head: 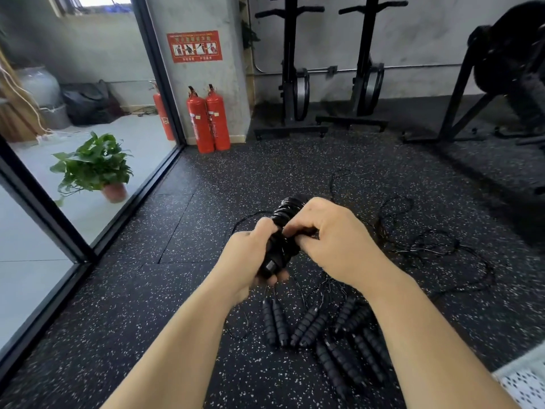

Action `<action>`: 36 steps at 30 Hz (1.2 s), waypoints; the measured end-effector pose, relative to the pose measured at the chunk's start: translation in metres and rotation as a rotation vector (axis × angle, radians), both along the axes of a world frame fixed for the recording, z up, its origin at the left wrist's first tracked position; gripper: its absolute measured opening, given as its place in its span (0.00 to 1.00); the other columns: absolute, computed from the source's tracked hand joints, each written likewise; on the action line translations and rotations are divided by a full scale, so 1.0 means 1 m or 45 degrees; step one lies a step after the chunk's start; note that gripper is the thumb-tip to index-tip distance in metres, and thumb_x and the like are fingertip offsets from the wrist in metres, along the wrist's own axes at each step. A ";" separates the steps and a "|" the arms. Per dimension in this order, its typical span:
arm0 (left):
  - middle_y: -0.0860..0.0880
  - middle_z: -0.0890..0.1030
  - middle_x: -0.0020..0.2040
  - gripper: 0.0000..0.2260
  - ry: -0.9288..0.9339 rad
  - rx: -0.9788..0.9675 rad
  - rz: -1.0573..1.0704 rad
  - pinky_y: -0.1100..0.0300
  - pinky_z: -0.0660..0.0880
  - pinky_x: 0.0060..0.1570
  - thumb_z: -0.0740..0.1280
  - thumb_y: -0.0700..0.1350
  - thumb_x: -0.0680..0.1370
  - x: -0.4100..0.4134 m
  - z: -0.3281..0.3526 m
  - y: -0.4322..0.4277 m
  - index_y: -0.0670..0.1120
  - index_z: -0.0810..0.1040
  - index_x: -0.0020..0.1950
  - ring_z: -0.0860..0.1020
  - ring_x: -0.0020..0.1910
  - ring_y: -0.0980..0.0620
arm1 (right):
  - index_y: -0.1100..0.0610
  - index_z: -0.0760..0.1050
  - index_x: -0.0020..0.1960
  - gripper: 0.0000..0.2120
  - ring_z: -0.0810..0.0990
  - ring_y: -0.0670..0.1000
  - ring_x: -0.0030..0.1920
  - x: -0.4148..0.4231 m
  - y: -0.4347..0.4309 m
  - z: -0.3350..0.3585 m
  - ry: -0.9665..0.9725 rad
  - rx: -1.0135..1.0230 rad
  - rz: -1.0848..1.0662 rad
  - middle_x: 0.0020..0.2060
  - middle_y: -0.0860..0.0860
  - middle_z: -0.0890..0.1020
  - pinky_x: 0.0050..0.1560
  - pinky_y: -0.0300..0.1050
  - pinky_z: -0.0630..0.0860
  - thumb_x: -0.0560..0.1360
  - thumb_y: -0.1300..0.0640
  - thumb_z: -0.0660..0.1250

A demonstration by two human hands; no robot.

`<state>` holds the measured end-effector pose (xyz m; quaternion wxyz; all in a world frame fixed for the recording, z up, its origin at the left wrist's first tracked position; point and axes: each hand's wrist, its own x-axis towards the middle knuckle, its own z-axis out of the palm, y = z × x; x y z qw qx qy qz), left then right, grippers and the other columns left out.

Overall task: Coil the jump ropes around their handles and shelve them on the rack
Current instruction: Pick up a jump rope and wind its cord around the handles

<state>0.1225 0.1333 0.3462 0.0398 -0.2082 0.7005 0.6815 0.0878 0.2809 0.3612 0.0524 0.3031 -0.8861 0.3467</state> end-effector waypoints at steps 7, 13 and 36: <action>0.43 0.82 0.36 0.13 0.037 -0.071 -0.013 0.62 0.68 0.21 0.60 0.48 0.80 0.004 0.003 0.002 0.39 0.76 0.46 0.78 0.25 0.46 | 0.51 0.74 0.49 0.06 0.76 0.49 0.45 0.005 -0.004 0.000 0.142 -0.062 -0.063 0.45 0.45 0.77 0.47 0.52 0.74 0.74 0.59 0.67; 0.44 0.81 0.32 0.13 0.065 -0.112 0.010 0.62 0.68 0.20 0.60 0.47 0.80 0.006 0.002 -0.001 0.39 0.76 0.44 0.78 0.26 0.44 | 0.53 0.72 0.47 0.04 0.76 0.54 0.44 0.009 -0.017 0.002 0.369 0.157 -0.158 0.43 0.48 0.78 0.42 0.48 0.70 0.75 0.53 0.65; 0.56 0.62 0.68 0.32 0.502 -1.097 -0.059 0.46 0.72 0.61 0.73 0.56 0.73 0.003 -0.034 -0.007 0.60 0.59 0.70 0.71 0.65 0.49 | 0.61 0.79 0.53 0.13 0.81 0.49 0.31 -0.013 -0.049 -0.018 -1.251 -1.243 -0.457 0.33 0.51 0.83 0.37 0.45 0.77 0.73 0.54 0.73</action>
